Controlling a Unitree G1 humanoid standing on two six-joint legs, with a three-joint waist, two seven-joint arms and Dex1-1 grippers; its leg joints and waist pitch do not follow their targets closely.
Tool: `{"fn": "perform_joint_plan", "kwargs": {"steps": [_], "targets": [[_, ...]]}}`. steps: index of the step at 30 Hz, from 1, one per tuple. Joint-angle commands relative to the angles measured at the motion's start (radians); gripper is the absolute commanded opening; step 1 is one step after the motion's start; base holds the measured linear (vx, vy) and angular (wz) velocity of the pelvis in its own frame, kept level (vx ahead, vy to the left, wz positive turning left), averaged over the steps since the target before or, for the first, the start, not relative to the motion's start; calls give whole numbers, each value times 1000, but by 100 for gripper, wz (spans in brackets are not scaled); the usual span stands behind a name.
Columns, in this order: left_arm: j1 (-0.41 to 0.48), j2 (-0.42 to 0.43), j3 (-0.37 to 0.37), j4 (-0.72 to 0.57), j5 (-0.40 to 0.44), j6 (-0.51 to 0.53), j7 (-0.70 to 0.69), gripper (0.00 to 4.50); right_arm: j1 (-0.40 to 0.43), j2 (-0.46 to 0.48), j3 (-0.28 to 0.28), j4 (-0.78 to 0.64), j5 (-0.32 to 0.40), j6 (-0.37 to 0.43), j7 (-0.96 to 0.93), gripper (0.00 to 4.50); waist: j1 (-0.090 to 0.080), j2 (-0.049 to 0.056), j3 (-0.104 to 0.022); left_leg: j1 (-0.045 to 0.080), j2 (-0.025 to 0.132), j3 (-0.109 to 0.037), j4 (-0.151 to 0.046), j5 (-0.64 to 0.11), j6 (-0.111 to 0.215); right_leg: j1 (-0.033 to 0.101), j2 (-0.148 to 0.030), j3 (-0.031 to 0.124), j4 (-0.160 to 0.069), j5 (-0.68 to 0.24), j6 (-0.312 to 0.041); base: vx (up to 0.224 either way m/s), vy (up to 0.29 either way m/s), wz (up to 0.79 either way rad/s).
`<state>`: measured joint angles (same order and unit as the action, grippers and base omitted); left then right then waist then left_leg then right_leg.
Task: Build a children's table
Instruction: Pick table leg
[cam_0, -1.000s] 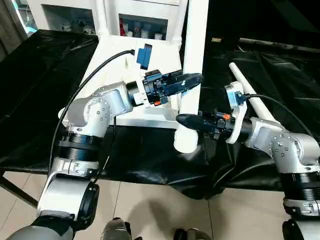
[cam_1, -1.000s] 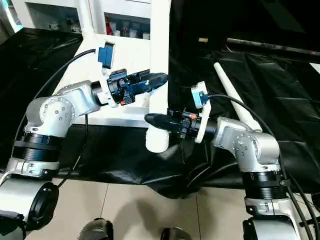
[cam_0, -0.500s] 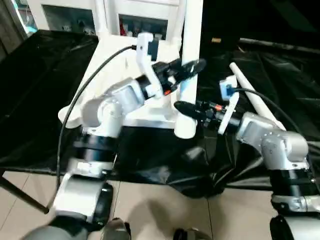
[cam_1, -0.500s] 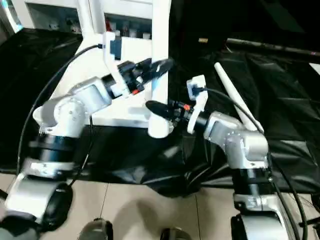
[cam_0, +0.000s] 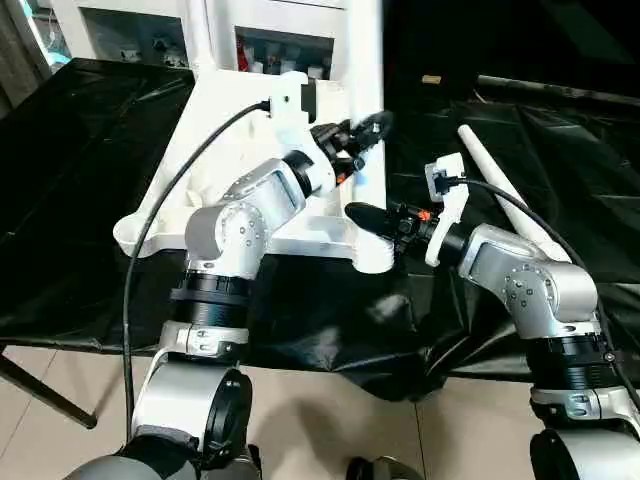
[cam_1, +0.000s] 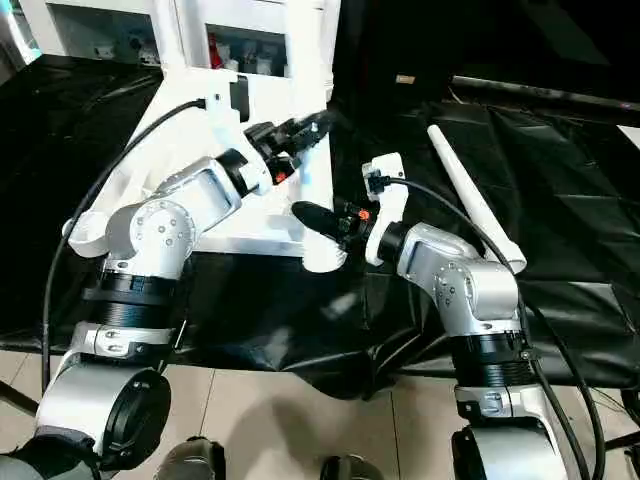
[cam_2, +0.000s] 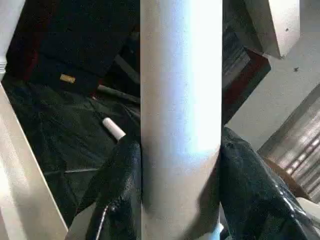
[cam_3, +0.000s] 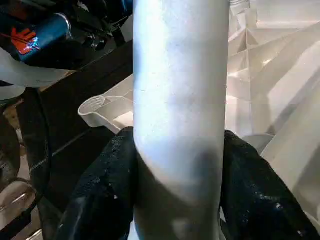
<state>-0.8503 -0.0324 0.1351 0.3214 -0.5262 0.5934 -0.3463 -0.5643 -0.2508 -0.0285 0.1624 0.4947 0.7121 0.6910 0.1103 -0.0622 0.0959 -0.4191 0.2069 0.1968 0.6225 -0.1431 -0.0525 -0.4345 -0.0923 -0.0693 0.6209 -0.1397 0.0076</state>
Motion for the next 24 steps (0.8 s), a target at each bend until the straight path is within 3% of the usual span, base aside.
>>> {"fn": "perform_joint_plan", "kwargs": {"steps": [1, 7, 8, 14, 19, 24], "targets": [[-21, 9, 1, 2, 17, -22, 11, 182, -21, -15, -2, -12, -9, -19, 2, 189, -4, -8, -106, 34, 18, -15, -73, -255, -38, 54, -46, 30, -88, -372, -101, 0, 0, 0], [-12, 13, -4, -10, 4, -25, -25, 182, -24, -20, 8, -6, -13, -42, 29, 189, -4, -8, -105, 36, 18, -15, -73, -258, -37, 52, -48, 30, -90, -393, -97, 0, 0, 0], [-11, 14, -4, -11, 2, -25, -33, 182, -24, -19, 5, -6, -8, -42, 35, 245, -4, -9, -105, 35, 18, -14, -73, -259, -36, 52, -47, 30, -90, -393, -97, 0, 0, 0], [-13, 71, -16, 2, -33, -12, -181, 182, -35, -66, -32, 9, 67, 31, 129, 273, -2, -7, -106, 36, 18, -15, -73, -252, -30, 53, -47, 30, -87, -383, -101, 0, 0, 0], [-19, 154, -30, 24, -103, 51, -419, 182, -14, -144, -15, -12, 138, 114, 294, 273, 4, -6, -106, 38, 18, -12, -72, -243, -24, 56, -49, 32, -83, -359, -129, 0, 0, 0], [-7, 184, -50, -41, -183, 124, -555, 182, -4, -173, 12, -23, 155, 135, 347, 273, 3, -5, -106, 37, 21, -12, -72, -237, -33, 56, -51, 33, -74, -329, -167, 0, 0, 0]]}}
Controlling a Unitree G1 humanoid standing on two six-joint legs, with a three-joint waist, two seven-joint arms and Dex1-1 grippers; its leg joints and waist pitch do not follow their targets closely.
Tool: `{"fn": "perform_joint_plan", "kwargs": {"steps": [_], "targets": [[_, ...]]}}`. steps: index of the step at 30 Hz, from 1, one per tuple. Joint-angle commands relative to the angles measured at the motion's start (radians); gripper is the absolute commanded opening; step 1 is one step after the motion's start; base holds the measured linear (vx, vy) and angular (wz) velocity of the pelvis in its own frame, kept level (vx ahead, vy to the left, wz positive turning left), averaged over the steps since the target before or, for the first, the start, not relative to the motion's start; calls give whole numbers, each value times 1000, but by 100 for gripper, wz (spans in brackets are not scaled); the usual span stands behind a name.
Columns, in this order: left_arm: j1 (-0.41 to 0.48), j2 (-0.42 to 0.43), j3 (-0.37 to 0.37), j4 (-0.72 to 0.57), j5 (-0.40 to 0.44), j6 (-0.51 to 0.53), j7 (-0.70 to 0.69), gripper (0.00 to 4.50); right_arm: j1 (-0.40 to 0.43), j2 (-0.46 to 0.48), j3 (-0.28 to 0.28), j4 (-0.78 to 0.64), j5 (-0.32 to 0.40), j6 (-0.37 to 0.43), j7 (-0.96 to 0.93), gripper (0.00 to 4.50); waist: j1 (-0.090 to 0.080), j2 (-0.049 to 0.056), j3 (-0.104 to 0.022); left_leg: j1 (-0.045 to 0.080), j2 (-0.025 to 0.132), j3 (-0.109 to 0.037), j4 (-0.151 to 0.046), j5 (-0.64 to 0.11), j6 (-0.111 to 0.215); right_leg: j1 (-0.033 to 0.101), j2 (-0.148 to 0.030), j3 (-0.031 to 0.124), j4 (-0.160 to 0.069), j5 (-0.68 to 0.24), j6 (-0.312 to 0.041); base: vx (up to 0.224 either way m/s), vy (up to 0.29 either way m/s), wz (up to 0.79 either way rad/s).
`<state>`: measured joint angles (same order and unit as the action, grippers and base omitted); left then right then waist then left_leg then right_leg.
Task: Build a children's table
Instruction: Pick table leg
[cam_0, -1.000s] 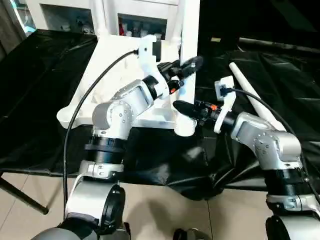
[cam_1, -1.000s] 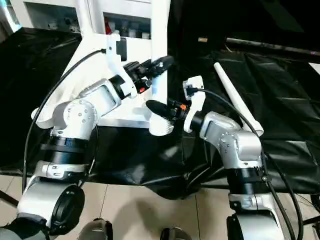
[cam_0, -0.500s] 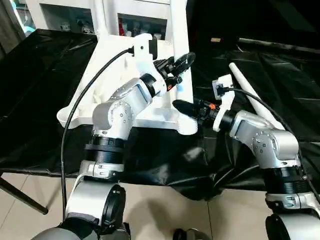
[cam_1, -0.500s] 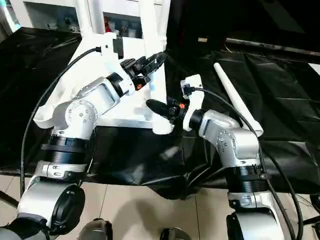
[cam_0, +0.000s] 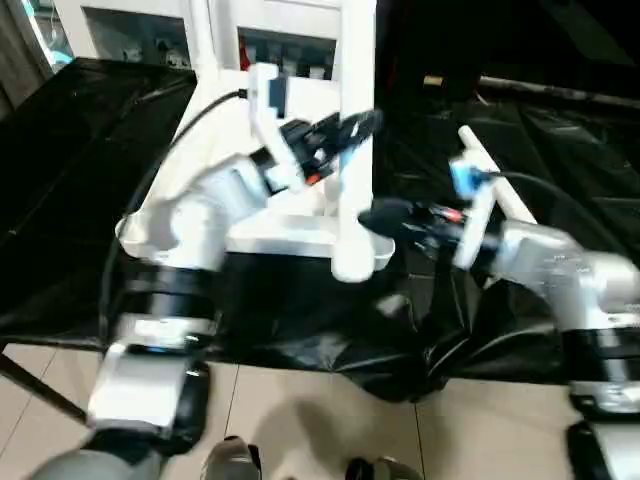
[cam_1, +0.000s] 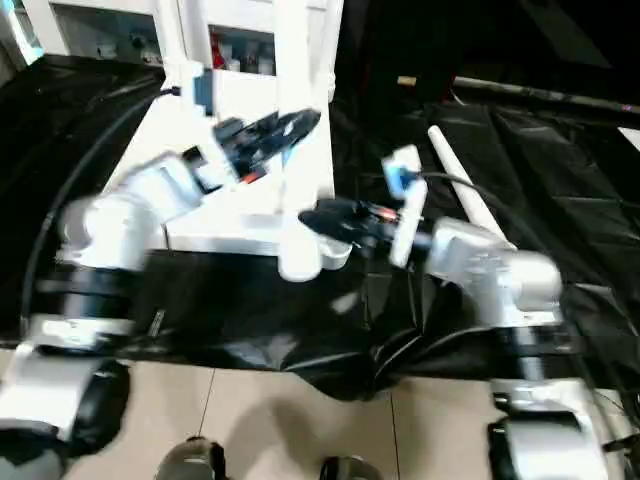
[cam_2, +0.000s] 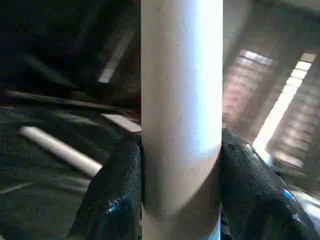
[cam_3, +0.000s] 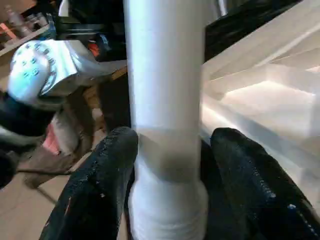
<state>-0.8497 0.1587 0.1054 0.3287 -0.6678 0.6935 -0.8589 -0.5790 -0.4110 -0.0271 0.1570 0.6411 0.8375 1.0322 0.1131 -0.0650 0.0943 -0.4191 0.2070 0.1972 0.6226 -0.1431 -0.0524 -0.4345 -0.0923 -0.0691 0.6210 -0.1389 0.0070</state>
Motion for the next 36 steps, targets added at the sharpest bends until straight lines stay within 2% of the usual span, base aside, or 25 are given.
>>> {"fn": "perform_joint_plan", "kwargs": {"steps": [1, 3, 7, 8, 11, 15, 21, 22, 24, 26, 27, 29, 34, 36], "targets": [[-6, -13, -21, -68, -67, 44, -57, 182, 12, -12, 18, -17, 6, 8, 9, 273, 1, -3, -103, 38, 21, -12, -71, -245, -33, 55, -52, 33, -76, -334, -171, 0, 0, 0], [-7, -29, -20, -74, -82, 56, -52, 182, 15, -9, 26, -15, 2, 7, 9, 273, 0, -1, -103, 39, 22, -13, -71, -257, -38, 55, -51, 33, -76, -346, -172, 0, 0, 0], [-17, -44, -16, -48, -76, 48, -63, 182, 17, -11, 38, -13, -5, 9, 20, 273, 0, -3, -101, 39, 21, -14, -72, -271, -45, 54, -52, 32, -85, -395, -149, 0, 0, 0], [-21, -46, -15, -34, -74, 47, -71, 182, 16, -13, 36, -10, 1, 19, 24, 255, -1, -4, -101, 39, 20, -14, -72, -278, -45, 55, -52, 31, -87, -414, -139, 0, 0, 0], [-23, -46, -13, -27, -75, 47, -73, 182, 13, -14, 31, -1, 2, 24, 21, 237, 0, -3, -100, 40, 19, -16, -71, -288, -47, 52, -53, 30, -92, -454, -118, 0, 0, 0], [-21, -44, -3, -29, -78, 54, -65, 182, 17, -17, 34, -3, 4, 22, 23, 200, -1, -5, -101, 40, 20, -17, -71, -288, -49, 51, -52, 29, -93, -462, -110, 0, 0, 0], [-21, -48, 8, -17, -59, 32, -44, 182, 13, 8, 19, 8, -3, -3, -13, 193, -1, -5, -101, 38, 20, -18, -72, -283, -49, 50, -53, 28, -92, -462, -107, 0, 0, 0], [-21, -48, 8, -17, -58, 31, -42, 217, 12, 10, 18, 9, -5, -4, -16, 192, -2, -5, -101, 37, 19, -18, -72, -287, -49, 50, -53, 27, -95, -468, -106, 0, 0, 0], [-24, -55, 13, -12, -41, 25, 5, 252, 9, 22, 15, 12, -17, -16, -42, 191, -1, -5, -102, 38, 20, -18, -72, -287, -52, 50, -54, 28, -93, -466, -106, 0, 0, 0], [-18, -63, 12, -21, -27, 12, 34, 259, 4, 40, 13, 20, -39, -36, -84, 191, -4, -5, -102, 40, 20, -18, -72, -291, -60, 46, -53, 28, -94, -460, -109, 0, 0, 0], [-11, -72, -3, -28, 23, -26, 90, 273, -2, 57, 7, 29, -55, -54, -122, 191, -3, -5, -102, 41, 20, -18, -73, -293, -59, 47, -53, 28, -95, -463, -108, 0, 0, 0], [-10, -83, -7, -25, 62, -37, 162, 296, -9, 74, -4, 38, -61, -62, -158, 190, -4, -6, -103, 41, 21, -19, -73, -295, -62, 47, -53, 28, -94, -460, -96, 0, 0, 0], [-6, -139, -10, -24, 160, -90, 383, 299, -23, 110, -8, 55, -80, -90, -228, 190, -5, -8, -106, 34, 22, -20, -76, -269, -56, 54, -50, 29, -89, -411, -91, 0, 0, 0], [-9, -158, 5, -23, 163, -95, 429, 299, -27, 117, -9, 63, -87, -99, -240, 190, -6, -9, -107, 35, 21, -18, -74, -264, -53, 53, -50, 29, -89, -395, -95, 0, 0, 0]]}}
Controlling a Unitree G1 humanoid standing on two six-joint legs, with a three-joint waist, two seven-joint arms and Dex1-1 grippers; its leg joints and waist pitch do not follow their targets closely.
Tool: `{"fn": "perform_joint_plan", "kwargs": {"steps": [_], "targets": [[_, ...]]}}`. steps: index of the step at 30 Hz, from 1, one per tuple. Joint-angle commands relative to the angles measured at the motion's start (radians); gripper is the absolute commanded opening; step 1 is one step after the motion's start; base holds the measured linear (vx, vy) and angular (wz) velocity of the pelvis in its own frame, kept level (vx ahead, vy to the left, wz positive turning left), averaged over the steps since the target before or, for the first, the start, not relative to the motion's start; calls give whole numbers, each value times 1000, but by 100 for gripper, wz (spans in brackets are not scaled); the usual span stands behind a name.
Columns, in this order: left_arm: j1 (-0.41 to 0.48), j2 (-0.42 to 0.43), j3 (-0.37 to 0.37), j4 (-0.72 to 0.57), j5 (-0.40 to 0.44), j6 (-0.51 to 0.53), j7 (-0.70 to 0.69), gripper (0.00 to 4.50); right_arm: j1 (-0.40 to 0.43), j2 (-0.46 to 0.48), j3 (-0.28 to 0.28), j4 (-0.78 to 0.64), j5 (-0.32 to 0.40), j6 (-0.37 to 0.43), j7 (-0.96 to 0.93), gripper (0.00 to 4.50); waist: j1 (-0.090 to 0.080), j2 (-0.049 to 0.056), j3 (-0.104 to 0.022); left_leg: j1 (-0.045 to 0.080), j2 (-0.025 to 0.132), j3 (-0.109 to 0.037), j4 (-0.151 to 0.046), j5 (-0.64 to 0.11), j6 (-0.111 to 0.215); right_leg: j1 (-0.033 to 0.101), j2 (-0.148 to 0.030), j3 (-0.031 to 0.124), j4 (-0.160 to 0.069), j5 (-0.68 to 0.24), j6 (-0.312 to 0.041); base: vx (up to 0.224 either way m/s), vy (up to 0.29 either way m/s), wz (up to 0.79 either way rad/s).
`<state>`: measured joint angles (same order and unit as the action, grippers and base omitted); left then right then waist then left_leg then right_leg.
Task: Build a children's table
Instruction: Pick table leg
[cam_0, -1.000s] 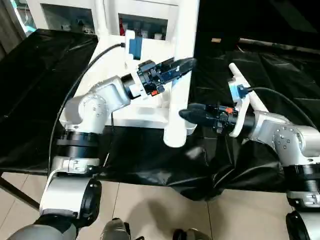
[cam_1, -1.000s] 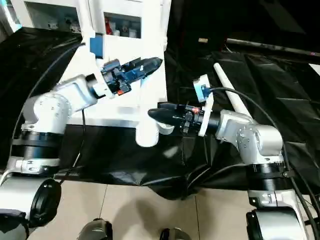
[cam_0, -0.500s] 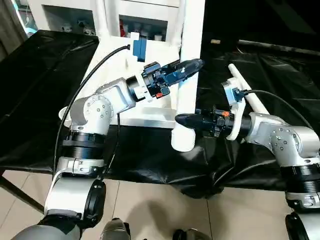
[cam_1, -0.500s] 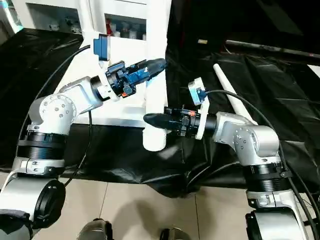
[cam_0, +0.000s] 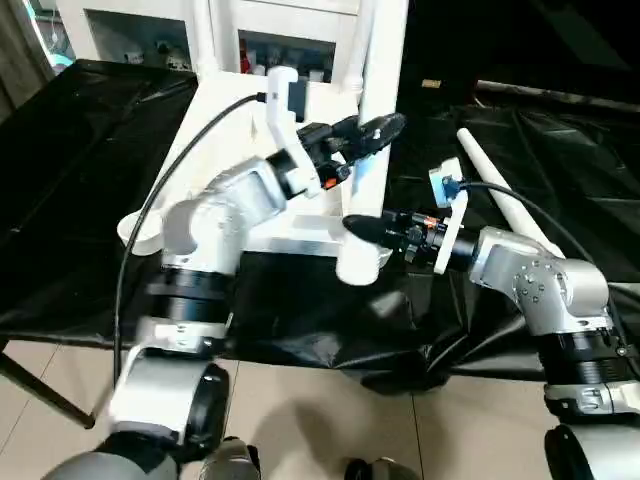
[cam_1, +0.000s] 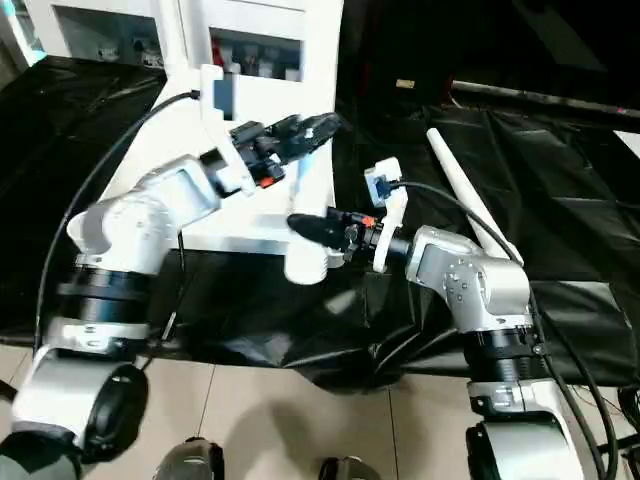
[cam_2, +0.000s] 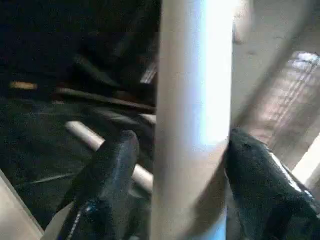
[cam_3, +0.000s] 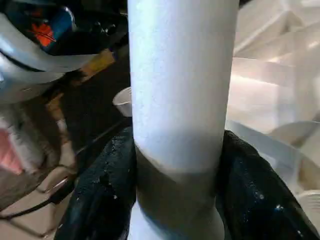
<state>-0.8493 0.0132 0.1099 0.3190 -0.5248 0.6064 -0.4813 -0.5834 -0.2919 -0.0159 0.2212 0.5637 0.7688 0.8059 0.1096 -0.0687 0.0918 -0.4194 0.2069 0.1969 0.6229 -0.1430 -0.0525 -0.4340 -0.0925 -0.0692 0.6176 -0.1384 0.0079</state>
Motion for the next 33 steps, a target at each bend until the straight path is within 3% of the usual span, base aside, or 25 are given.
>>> {"fn": "perform_joint_plan", "kwargs": {"steps": [1, 4, 5, 9, 10, 11, 17, 22, 25, 26, 27, 33], "targets": [[-10, -19, -3, -14, 35, -19, 72, 299, -25, 1, -20, 4, -15, -35, -22, 190, -1, -7, -106, 35, 20, -15, -72, -251, -43, 53, -50, 30, -86, -386, -98, 0, 0, 0], [-12, -45, 8, -13, 47, -42, 126, 299, -28, 3, -8, 15, -36, -52, -34, 190, -2, -6, -106, 33, 20, -15, -73, -234, -37, 55, -48, 30, -82, -355, -107, 0, 0, 0], [-13, -51, 14, -11, 46, -46, 136, 271, -28, 3, -5, 16, -39, -55, -35, 189, -1, -8, -106, 33, 20, -14, -71, -230, -36, 55, -48, 30, -81, -341, -113, 0, 0, 0], [-13, -56, 15, -5, 56, -52, 158, 258, -26, 5, 0, 13, -42, -56, -39, 189, -1, -6, -107, 33, 19, -13, -71, -214, -25, 57, -46, 31, -77, -310, -126, 0, 0, 0], [-14, -57, 20, -2, 57, -55, 171, 228, -28, 7, 0, 14, -45, -57, -42, 189, -1, -5, -108, 33, 19, -13, -70, -211, -24, 58, -46, 31, -76, -299, -131, 0, 0, 0], [-16, -56, 24, 0, 57, -60, 174, 228, -28, 7, 1, 14, -48, -59, -42, 189, -1, -4, -107, 33, 19, -13, -71, -214, -24, 58, -46, 31, -76, -297, -133, 0, 0, 0], [-13, -59, 23, -10, 48, -65, 164, 187, -21, 4, 10, 8, -57, -68, -35, 189, -1, -4, -105, 36, 20, -13, -71, -230, -26, 57, -47, 31, -79, -319, -133, 0, 0, 0], [-5, -59, 17, -24, 30, -62, 135, 181, -22, 1, 14, 10, -72, -81, -26, 189, -2, -3, -104, 36, 19, -14, -72, -253, -33, 56, -48, 30, -84, -349, -124, 0, 0, 0], [-7, -49, 19, -25, 18, -56, 111, 181, -23, -2, 3, 2, -45, -66, 3, 189, -2, -2, -104, 37, 19, -15, -73, -258, -34, 55, -47, 30, -84, -357, -120, 0, 0, 0], [-11, -37, 19, -26, 9, -49, 87, 181, -24, -10, -8, -2, -24, -48, 26, 245, -2, -4, -104, 37, 18, -14, -73, -259, -32, 55, -46, 29, -85, -360, -118, 0, 0, 0], [-14, -32, 19, -26, 6, -47, 78, 180, -25, -15, -11, -3, -17, -43, 36, 259, -1, -3, -104, 37, 18, -14, -72, -260, -30, 55, -47, 30, -84, -360, -121, 0, 0, 0], [-11, 12, -12, -51, -16, 0, -32, 180, -20, -57, -9, -31, 4, -15, 89, 289, -1, -2, -104, 38, 21, -15, -73, -250, -29, 55, -46, 31, -81, -343, -132, 0, 0, 0]]}}
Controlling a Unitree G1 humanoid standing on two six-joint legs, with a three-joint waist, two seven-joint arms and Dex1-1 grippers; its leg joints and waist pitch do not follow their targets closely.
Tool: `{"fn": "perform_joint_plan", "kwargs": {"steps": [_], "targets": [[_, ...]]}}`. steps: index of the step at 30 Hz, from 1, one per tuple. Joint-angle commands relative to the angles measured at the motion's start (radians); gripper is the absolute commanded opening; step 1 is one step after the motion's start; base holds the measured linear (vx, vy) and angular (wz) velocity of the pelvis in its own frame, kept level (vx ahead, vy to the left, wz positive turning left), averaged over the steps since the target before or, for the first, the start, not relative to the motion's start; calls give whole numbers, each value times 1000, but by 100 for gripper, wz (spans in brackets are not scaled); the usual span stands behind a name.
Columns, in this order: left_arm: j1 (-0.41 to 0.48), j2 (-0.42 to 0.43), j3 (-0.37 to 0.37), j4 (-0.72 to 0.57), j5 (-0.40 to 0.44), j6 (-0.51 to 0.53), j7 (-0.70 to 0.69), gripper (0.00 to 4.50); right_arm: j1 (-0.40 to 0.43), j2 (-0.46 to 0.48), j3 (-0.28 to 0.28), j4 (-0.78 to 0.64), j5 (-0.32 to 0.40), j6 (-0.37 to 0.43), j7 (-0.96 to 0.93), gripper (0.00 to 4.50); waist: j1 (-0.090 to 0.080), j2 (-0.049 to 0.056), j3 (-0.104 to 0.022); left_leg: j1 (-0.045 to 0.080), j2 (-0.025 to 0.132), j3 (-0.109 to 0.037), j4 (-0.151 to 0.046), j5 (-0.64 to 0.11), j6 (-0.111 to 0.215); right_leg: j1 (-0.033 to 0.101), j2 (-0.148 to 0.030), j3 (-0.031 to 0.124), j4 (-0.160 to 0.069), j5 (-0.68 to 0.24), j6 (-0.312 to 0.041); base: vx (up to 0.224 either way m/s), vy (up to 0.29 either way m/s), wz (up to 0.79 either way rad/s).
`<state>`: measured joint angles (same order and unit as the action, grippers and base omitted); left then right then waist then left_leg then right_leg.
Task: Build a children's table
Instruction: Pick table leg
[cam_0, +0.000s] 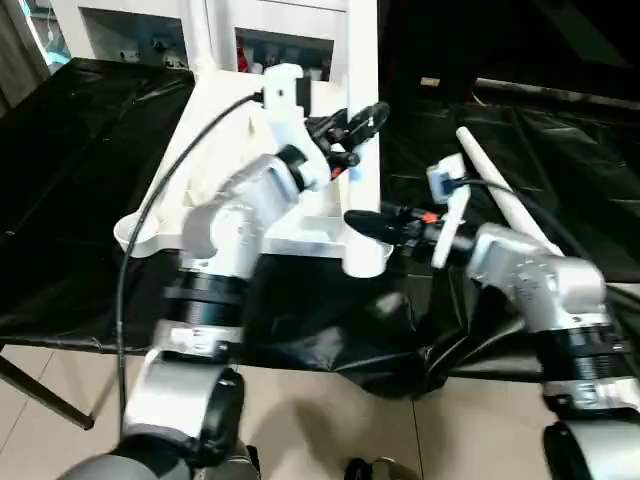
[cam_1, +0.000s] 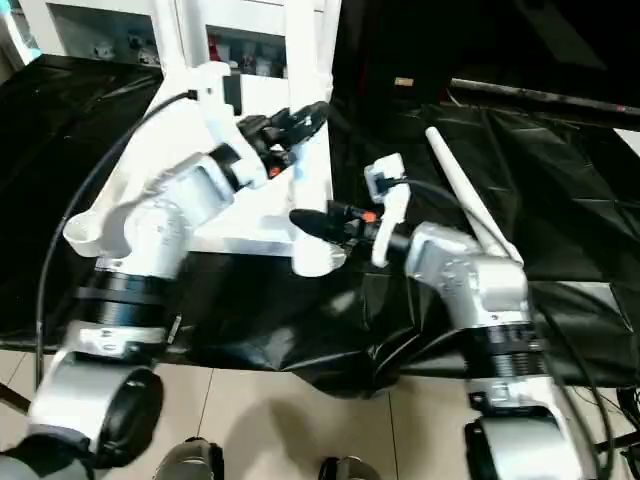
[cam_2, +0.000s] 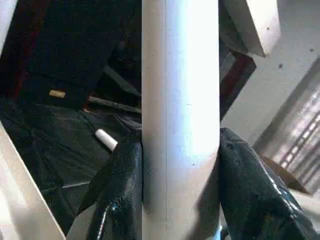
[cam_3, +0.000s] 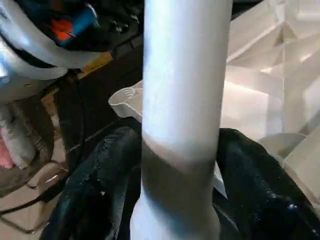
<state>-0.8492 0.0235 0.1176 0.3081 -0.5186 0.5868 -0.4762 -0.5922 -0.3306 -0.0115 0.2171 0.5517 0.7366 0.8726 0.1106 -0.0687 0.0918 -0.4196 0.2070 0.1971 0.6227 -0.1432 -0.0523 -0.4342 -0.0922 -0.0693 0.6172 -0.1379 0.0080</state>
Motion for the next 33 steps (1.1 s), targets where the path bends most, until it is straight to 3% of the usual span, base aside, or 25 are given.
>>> {"fn": "perform_joint_plan", "kwargs": {"steps": [1, 4, 10, 14, 33], "targets": [[-11, 11, -27, -48, -35, 37, -67, 180, -12, -37, -14, -31, 36, 48, 52, 289, -1, -2, -104, 38, 20, -14, -72, -246, -28, 59, -47, 31, -78, -336, -139, 0, 0, 0], [-22, 33, -36, -54, -67, 66, -121, 180, -13, -89, 4, -37, 60, 95, 135, 289, 3, -6, -104, 39, 21, -12, -70, -233, -21, 57, -47, 31, -74, -314, -155, 0, 0, 0], [-40, 40, -27, -55, -108, 112, -167, 180, -19, -126, 26, -30, 72, 111, 203, 289, 2, -11, -104, 35, 20, -11, -68, -224, -21, 61, -49, 31, -75, -327, -154, 0, 0, 0], [-33, 46, -34, -78, -145, 169, -207, 180, -25, -137, 40, -21, 64, 112, 224, 289, 3, -14, -102, 35, 21, -12, -67, -224, -21, 57, -51, 30, -77, -363, -149, 0, 0, 0], [-34, 48, -49, -88, -174, 219, -238, 180, -37, -143, 82, -8, 46, 102, 270, 289, 1, -18, -103, 34, 20, -13, -67, -230, -27, 55, -50, 29, -83, -406, -117, 0, 0, 0]]}}
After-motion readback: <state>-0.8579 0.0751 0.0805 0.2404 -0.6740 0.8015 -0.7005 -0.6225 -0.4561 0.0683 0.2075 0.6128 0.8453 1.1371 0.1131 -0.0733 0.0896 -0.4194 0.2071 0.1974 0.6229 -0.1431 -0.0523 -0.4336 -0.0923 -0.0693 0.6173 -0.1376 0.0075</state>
